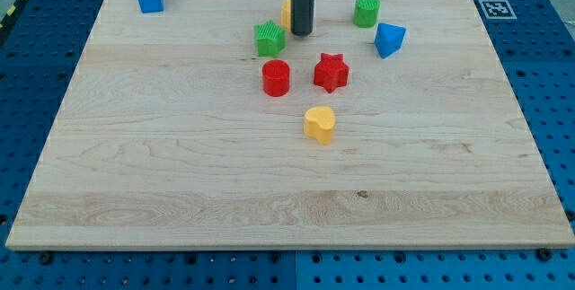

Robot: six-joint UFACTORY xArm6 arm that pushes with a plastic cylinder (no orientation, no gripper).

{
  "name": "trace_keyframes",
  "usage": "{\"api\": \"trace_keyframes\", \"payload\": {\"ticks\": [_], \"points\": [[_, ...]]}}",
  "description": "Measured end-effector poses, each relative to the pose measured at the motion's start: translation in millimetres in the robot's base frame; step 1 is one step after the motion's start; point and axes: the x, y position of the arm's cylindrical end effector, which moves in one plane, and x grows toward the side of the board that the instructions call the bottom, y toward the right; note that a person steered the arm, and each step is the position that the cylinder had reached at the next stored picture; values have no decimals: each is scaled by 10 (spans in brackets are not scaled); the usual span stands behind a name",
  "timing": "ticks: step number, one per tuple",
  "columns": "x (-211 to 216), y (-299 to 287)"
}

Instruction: Move the yellow hexagon up a bit

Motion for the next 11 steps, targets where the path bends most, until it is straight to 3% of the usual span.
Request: {"api": "trace_keyframes", "payload": {"ticks": [3,11], "points": [[-272,-380],[-425,-151]]}}
